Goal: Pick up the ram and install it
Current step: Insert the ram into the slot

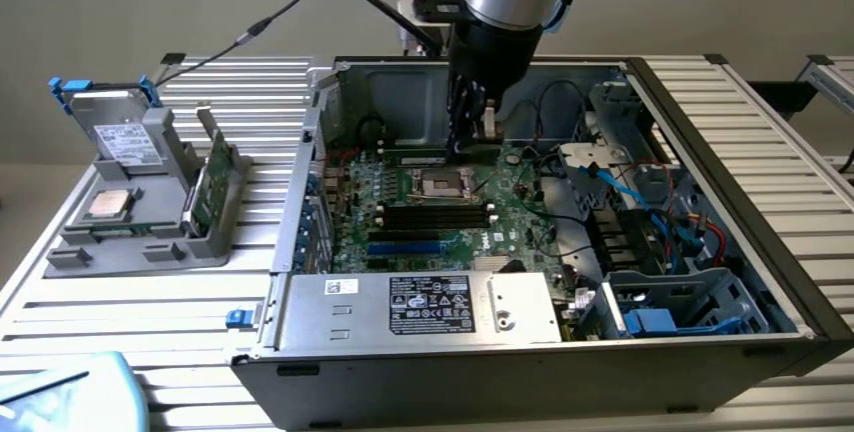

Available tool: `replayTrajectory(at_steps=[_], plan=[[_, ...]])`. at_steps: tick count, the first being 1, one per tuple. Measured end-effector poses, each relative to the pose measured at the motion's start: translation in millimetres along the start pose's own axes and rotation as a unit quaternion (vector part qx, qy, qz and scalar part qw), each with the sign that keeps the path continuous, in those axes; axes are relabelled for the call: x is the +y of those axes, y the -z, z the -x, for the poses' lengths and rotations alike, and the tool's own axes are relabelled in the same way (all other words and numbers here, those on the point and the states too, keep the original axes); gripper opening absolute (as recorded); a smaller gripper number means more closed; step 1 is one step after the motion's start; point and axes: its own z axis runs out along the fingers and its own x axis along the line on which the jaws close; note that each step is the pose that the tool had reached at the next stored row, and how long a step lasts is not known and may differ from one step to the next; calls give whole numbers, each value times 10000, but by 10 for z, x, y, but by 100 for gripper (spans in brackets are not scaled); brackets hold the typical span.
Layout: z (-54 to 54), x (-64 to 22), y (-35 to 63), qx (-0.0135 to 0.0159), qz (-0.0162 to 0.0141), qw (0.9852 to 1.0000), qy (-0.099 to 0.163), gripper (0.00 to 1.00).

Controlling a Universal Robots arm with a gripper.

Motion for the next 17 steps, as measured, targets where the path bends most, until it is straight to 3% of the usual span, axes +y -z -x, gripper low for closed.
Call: replayTrajectory(at_steps=[17], plan=[[-26,-39,-306,-10,-38,10000,-86,14]])
